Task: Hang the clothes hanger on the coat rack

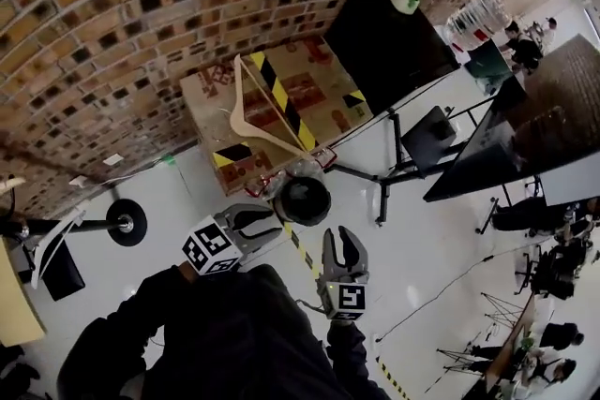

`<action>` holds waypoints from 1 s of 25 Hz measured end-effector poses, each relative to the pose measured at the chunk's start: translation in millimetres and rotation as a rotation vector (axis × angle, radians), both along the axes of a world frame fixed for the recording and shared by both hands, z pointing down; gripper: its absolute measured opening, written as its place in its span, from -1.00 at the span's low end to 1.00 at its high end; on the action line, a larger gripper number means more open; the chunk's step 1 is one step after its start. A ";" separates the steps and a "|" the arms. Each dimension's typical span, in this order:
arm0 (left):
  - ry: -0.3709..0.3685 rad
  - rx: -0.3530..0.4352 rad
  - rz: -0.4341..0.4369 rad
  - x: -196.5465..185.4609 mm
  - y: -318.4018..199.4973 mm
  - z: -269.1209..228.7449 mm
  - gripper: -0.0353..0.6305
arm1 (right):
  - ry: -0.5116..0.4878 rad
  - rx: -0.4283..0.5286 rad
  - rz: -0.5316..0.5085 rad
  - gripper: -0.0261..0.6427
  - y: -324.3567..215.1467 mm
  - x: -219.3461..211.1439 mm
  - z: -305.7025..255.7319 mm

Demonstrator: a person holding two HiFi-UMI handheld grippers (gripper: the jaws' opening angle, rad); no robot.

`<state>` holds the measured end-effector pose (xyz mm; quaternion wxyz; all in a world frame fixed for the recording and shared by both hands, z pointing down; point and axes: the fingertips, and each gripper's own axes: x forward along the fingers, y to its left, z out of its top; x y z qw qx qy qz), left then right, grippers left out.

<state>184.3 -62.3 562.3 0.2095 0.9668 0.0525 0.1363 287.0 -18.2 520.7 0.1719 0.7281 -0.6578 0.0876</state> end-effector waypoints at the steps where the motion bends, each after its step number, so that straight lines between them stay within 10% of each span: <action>1: 0.004 0.000 -0.030 -2.9 -9.9 -0.2 -0.47 | -0.005 -0.012 -0.037 -0.61 -14.7 -3.4 3.7; 15: -0.057 -0.026 -0.527 -72.1 -108.2 13.9 -0.47 | 0.023 -0.118 -0.487 -0.61 -187.4 -31.3 54.3; 25: -0.105 -0.066 -0.794 -39.3 -135.7 18.0 -0.47 | 0.137 -0.341 -0.866 -0.55 -288.7 -24.3 155.4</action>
